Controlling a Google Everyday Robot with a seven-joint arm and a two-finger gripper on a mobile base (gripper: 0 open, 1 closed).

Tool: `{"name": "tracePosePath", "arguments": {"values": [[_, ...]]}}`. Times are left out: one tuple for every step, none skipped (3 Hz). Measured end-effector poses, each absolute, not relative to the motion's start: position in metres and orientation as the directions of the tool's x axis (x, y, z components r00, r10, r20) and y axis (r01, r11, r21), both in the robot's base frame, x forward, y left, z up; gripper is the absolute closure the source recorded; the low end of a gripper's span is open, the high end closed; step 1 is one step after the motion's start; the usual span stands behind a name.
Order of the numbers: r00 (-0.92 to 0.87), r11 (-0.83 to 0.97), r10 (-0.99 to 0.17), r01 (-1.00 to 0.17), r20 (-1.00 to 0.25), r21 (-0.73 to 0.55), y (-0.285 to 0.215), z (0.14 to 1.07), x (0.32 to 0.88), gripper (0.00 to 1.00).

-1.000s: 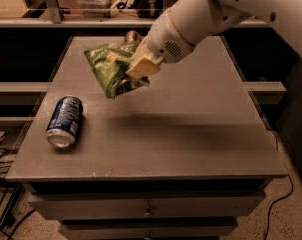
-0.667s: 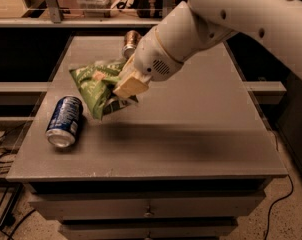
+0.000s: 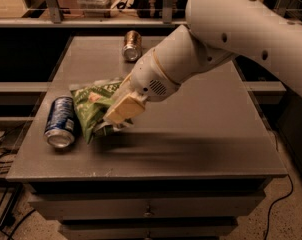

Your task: Move green jalapeno chip bag near pepsi can

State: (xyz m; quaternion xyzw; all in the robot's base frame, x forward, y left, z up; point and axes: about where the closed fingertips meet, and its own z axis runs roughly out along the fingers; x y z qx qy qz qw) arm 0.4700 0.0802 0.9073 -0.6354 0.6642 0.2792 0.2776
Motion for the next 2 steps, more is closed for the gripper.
{"name": "tracePosePath", "arguments": {"values": [[-0.031,0.032,-0.691,-0.999,-0.722,0.013,0.0815,0.9089,0.469,0.02],[-0.03,0.031,-0.692,-0.999,-0.721,0.012,0.082,0.9094,0.4684,0.0]]}}
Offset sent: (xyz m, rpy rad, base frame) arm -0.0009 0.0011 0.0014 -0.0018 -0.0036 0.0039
